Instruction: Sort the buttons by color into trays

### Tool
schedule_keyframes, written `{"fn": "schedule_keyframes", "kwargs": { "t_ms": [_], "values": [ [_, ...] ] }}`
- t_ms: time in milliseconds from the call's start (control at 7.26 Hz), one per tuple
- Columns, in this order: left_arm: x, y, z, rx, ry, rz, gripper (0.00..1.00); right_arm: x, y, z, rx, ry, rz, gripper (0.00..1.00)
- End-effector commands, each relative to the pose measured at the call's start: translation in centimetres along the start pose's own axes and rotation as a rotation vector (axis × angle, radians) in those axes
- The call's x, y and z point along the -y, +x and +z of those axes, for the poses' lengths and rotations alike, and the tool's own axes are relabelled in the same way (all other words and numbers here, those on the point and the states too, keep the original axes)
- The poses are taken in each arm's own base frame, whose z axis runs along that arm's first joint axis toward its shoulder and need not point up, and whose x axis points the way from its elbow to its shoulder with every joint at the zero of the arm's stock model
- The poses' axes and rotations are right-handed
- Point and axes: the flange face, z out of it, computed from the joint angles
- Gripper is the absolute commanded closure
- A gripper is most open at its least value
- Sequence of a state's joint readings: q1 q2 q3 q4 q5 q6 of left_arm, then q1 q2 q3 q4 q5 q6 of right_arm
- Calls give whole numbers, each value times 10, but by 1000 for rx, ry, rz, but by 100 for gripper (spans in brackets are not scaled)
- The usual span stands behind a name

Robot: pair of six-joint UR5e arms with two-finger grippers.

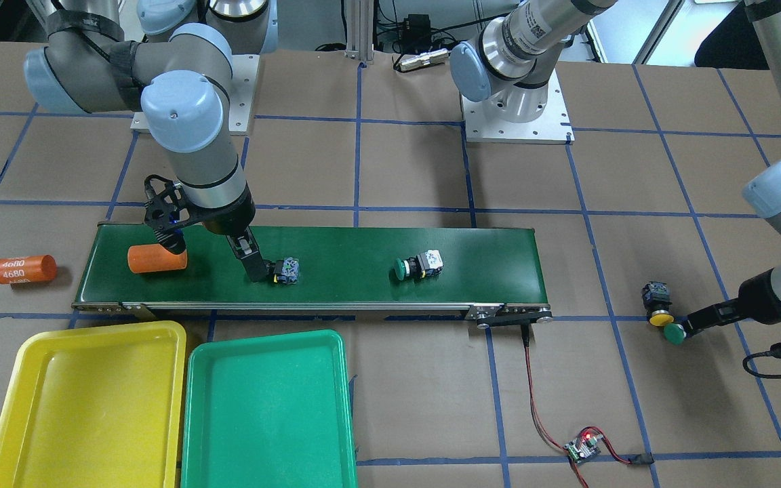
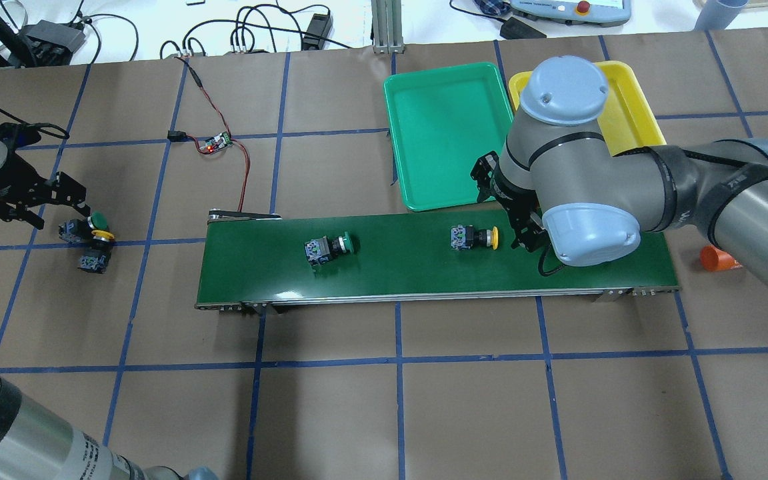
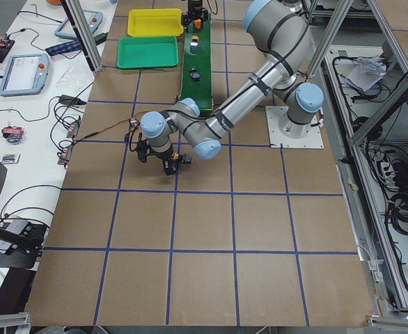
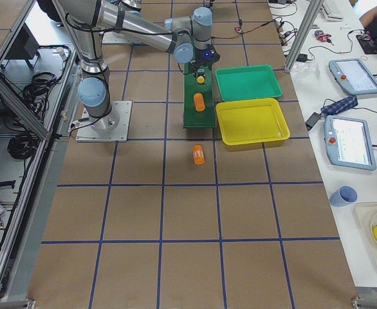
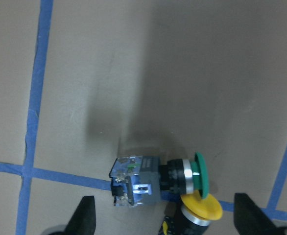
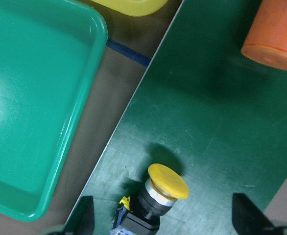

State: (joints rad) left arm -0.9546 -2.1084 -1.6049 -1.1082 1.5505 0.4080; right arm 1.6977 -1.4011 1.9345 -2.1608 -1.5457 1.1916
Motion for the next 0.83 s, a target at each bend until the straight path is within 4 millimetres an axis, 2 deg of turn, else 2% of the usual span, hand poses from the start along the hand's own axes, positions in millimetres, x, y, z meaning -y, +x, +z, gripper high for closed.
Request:
{"fn": "schedule_keyframes", "kwargs": {
  "t_ms": [0, 276, 551, 689],
  "values": [
    [3, -2, 7, -6, -4, -13, 0, 0, -2, 20, -31, -12, 4, 0],
    [4, 0, 7, -7, -2, -25, 0, 1, -2, 24, -42, -13, 1, 0],
    [5, 3, 7, -7, -4, -22, 0, 2, -4, 42, -74, -25, 2, 1],
    [5, 3, 7, -38, 10, -27, 0, 1, -2, 47, -82, -29, 2, 10]
  ]
}}
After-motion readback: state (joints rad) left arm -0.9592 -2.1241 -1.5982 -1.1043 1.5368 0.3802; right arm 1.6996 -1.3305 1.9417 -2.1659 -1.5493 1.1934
